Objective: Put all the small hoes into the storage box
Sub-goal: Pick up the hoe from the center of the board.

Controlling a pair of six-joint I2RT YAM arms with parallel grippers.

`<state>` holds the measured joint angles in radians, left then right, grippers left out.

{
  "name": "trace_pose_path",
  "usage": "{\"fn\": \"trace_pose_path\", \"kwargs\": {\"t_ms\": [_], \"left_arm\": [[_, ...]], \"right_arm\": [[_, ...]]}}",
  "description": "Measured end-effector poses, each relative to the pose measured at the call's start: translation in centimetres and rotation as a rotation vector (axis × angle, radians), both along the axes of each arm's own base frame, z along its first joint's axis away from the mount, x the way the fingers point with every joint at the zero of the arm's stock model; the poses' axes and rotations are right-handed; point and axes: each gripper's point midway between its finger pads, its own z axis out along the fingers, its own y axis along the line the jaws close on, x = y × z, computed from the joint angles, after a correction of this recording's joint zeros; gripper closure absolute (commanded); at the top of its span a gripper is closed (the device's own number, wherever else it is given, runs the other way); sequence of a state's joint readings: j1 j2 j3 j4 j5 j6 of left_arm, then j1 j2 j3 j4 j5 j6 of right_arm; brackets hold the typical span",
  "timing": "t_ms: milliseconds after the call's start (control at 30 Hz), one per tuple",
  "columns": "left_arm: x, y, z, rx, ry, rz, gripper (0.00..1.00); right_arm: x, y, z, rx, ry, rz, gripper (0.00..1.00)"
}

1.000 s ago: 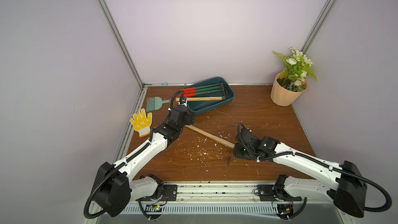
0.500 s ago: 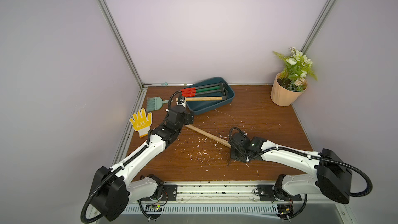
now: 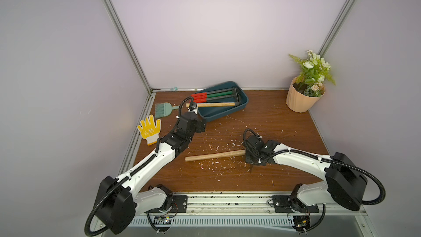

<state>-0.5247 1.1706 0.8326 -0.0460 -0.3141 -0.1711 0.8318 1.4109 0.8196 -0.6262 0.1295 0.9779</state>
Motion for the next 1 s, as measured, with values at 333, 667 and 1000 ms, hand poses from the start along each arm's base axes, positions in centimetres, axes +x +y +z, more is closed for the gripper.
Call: {"fn": "trace_pose_path", "kwargs": {"t_ms": [333, 667, 1000], "left_arm": [[-3.2, -6.1, 0.5, 0.092, -0.028, -0.239, 0.1], [-4.8, -7.8, 0.5, 0.246, -0.038, -0.344, 0.09], [-5.8, -9.8, 0.2, 0.315, 0.025, -0.51, 0.11]], "right_arm": [[9.6, -3.2, 8.4, -0.105, -0.205, 0.016, 1.0], [15.1, -1.9, 11.3, -0.248, -0.232, 0.193, 1.0], [17.7, -1.1, 17.9, -0.273, -0.357, 0.277, 1.0]]}}
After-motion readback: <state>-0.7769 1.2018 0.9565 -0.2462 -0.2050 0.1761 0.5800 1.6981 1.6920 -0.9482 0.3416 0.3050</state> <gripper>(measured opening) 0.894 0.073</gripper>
